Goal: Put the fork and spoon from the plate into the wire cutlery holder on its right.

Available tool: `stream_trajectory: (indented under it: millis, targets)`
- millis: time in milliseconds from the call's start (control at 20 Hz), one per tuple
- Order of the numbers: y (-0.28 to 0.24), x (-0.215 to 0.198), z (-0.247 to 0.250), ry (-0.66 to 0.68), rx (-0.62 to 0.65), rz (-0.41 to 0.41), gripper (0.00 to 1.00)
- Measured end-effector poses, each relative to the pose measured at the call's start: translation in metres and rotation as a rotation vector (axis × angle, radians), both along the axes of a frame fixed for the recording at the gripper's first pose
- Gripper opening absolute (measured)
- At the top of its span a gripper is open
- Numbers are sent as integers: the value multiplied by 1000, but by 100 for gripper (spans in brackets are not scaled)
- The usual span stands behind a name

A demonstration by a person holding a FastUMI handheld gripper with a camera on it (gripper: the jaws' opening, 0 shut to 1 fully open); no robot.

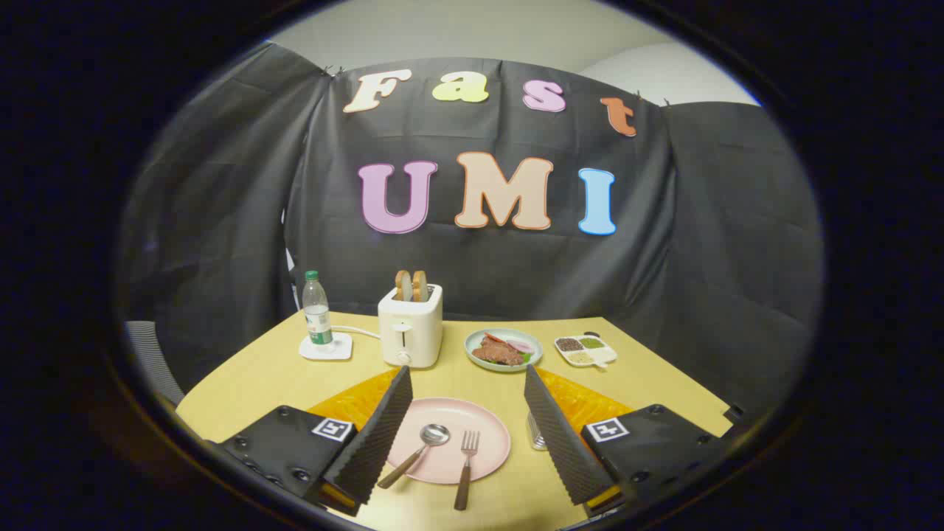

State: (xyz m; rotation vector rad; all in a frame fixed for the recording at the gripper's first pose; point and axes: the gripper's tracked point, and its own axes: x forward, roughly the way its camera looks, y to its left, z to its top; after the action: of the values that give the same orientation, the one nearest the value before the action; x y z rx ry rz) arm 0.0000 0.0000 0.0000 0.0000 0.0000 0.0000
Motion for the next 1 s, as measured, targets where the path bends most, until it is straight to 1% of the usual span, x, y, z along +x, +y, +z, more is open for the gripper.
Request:
stream_trajectory:
  millis: [450,1000]
  targets:
    - [2,-2,-15,45,-10,-13,98]
    - [21,-5,-39,85,-1,46,98]
